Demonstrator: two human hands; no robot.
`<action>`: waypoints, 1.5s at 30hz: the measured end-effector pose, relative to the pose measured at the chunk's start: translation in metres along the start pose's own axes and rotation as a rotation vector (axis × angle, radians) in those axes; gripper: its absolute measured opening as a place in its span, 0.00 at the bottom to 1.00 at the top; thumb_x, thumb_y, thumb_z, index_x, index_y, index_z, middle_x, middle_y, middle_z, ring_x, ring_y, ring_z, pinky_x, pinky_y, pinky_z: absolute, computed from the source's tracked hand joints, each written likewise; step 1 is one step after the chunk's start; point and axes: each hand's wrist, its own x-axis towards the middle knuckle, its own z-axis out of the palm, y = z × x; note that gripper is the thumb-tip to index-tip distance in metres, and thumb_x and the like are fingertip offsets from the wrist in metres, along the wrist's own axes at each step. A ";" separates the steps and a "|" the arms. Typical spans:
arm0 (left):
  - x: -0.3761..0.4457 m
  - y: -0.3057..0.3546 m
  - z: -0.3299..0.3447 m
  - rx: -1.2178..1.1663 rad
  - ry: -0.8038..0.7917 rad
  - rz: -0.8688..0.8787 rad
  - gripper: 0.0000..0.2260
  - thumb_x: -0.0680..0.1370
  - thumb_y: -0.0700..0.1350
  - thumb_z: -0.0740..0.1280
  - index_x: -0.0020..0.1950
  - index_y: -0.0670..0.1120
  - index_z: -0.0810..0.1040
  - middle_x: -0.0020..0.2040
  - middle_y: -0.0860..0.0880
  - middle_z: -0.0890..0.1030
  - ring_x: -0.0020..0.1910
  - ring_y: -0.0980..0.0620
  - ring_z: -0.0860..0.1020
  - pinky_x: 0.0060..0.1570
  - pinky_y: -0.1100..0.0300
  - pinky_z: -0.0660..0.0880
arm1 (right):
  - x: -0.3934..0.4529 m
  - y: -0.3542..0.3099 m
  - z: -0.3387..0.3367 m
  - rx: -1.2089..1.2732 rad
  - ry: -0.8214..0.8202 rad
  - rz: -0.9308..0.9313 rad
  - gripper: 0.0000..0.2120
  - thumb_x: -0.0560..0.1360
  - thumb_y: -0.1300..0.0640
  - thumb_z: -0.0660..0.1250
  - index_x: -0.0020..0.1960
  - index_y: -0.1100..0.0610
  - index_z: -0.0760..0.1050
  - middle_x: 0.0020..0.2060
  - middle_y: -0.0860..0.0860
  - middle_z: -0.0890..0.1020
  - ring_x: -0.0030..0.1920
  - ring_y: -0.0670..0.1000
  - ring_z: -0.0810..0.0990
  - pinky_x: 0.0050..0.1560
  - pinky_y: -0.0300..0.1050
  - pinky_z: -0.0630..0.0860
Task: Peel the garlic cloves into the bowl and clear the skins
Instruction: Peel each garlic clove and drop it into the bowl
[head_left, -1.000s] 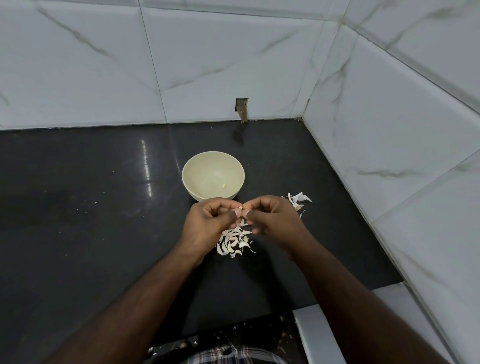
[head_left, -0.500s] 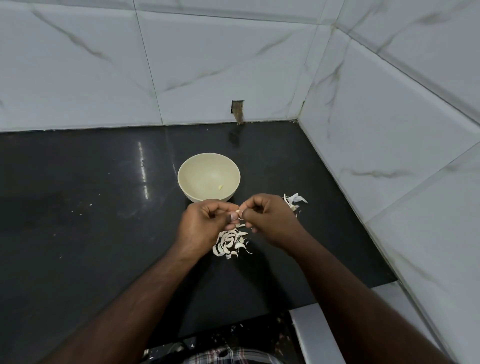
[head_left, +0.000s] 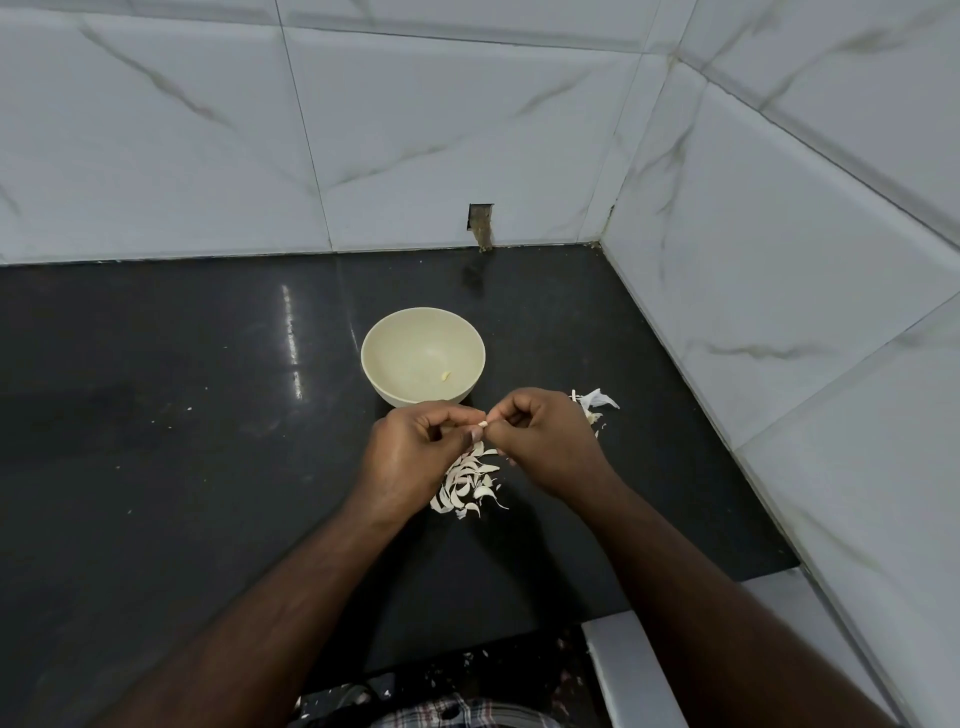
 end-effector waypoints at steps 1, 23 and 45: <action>0.000 0.000 0.000 0.017 0.002 0.009 0.12 0.74 0.39 0.75 0.46 0.57 0.87 0.42 0.55 0.87 0.44 0.52 0.85 0.52 0.45 0.82 | 0.000 0.000 0.000 -0.025 0.007 -0.006 0.06 0.68 0.54 0.74 0.35 0.54 0.80 0.25 0.43 0.79 0.27 0.40 0.74 0.32 0.39 0.72; 0.004 0.001 0.001 -0.484 0.013 -0.155 0.04 0.78 0.32 0.68 0.50 0.38 0.82 0.42 0.43 0.85 0.40 0.50 0.85 0.42 0.63 0.82 | 0.000 0.040 -0.027 -0.031 0.153 0.208 0.08 0.72 0.58 0.66 0.34 0.55 0.76 0.29 0.49 0.82 0.33 0.50 0.81 0.39 0.49 0.79; 0.013 0.000 -0.001 -0.553 -0.065 -0.287 0.05 0.75 0.29 0.70 0.48 0.37 0.81 0.37 0.43 0.84 0.37 0.51 0.84 0.39 0.63 0.82 | 0.005 0.002 -0.005 0.114 -0.065 -0.027 0.02 0.76 0.61 0.73 0.45 0.58 0.84 0.28 0.39 0.81 0.28 0.37 0.76 0.33 0.27 0.68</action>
